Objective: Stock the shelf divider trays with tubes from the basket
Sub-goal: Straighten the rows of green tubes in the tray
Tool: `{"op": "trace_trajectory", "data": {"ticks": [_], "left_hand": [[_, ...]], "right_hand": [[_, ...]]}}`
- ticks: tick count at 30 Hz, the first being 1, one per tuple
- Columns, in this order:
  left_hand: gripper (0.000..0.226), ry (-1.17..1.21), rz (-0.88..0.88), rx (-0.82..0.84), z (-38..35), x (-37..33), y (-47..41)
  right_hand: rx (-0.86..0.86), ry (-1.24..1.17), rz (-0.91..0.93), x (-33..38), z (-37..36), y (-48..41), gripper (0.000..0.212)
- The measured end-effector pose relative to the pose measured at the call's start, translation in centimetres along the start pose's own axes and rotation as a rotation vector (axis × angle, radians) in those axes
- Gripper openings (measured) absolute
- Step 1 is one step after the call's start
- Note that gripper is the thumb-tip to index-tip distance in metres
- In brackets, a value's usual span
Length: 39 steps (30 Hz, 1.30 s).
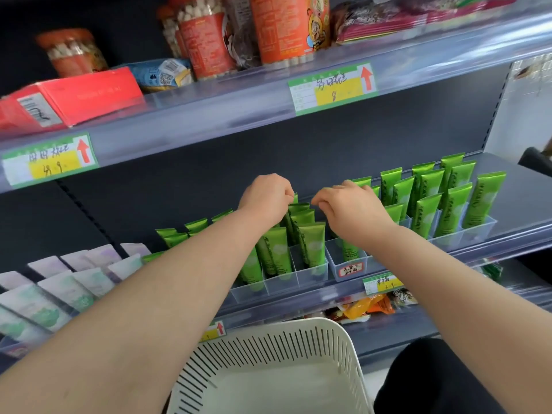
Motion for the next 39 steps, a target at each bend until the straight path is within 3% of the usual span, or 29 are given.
{"op": "trace_trajectory", "data": {"ticks": [5, 18, 24, 32, 39], "left_hand": [[0.019, 0.003, 0.019, -0.057, 0.1, 1.3, -1.2], [0.018, -0.04, 0.029, 0.041, -1.2, 1.8, -3.6], [0.02, -0.044, -0.017, -0.019, -1.1, 0.8, -4.1], [0.022, 0.022, -0.007, 0.003, -1.6, 0.6, -4.1], [0.027, 0.031, 0.006, -0.046, -0.2, 2.1, -3.2]], "right_hand": [[-0.042, -0.007, -0.013, 0.0, 0.1, -2.1, 0.024], [0.192, 0.06, -0.046, 0.7, -2.0, -6.2, 0.027], [0.083, 0.171, -0.035, 0.2, -1.6, -6.0, 0.024], [0.156, 0.045, -0.02, -0.2, -1.4, -5.5, 0.029], [0.094, 0.017, -0.007, 0.6, -0.5, -5.2, 0.029]]}}
Point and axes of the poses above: each hand's wrist, its own y-axis away from the middle knuckle, its own z-axis out of the back of the hand, x = y × z, the point moved 5 cm from there along -y, towards the middle knuckle, and after that the axes turned 6 degrees about x, right-handed, at the moved point
